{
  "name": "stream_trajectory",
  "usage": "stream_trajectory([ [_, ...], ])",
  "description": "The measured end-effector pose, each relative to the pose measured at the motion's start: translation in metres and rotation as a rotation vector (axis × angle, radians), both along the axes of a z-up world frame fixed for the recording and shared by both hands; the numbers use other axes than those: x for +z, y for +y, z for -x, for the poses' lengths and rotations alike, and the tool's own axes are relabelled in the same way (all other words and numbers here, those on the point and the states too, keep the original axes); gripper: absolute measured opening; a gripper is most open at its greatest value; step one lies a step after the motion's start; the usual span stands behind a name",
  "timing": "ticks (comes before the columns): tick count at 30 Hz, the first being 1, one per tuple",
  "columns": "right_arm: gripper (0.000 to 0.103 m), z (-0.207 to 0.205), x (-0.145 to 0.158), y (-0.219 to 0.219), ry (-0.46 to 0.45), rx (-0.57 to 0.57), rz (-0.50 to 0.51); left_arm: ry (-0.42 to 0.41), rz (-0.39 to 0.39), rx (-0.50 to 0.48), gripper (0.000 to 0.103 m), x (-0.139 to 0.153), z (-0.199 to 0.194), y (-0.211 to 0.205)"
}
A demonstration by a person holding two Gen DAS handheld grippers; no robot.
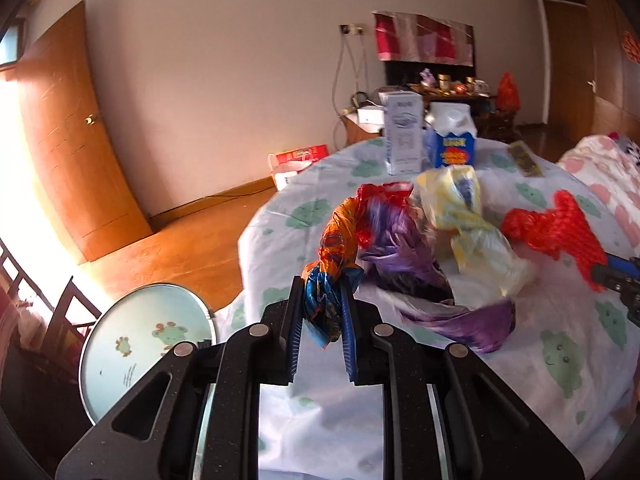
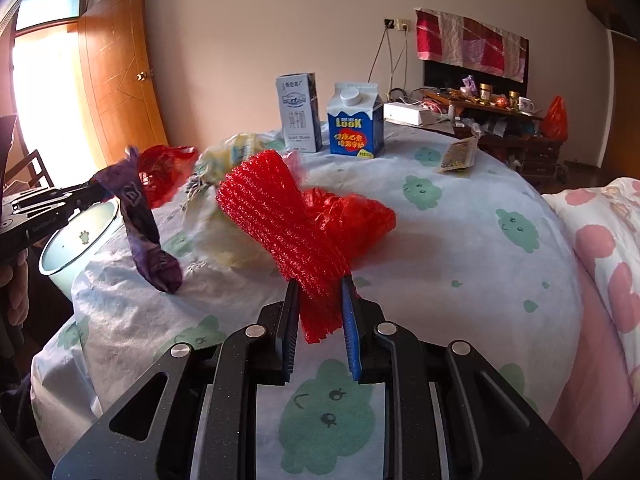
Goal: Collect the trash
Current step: 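Carry the red net with the right tool over the wastebasket while the left tool carries the blue wrapper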
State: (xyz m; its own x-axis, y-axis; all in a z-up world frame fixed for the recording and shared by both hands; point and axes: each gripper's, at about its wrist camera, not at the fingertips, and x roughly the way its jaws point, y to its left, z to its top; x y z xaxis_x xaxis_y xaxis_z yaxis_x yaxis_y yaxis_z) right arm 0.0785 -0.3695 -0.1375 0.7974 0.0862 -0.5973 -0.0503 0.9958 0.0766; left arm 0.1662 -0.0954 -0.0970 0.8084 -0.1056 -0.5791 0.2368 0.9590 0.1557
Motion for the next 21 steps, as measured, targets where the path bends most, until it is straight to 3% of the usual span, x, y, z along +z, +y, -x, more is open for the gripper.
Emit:
stream_trajectory([
  [5,0.021,-0.002,0.004,-0.007,-0.012,-0.028,-0.008,-0.054,0.040,0.022,0.017,0.019,0.002,0.012],
  [21,0.021,-0.026,0.034,0.053,-0.045,0.095,0.041,-0.029,0.078,0.103,0.017,0.018,0.017,0.064],
])
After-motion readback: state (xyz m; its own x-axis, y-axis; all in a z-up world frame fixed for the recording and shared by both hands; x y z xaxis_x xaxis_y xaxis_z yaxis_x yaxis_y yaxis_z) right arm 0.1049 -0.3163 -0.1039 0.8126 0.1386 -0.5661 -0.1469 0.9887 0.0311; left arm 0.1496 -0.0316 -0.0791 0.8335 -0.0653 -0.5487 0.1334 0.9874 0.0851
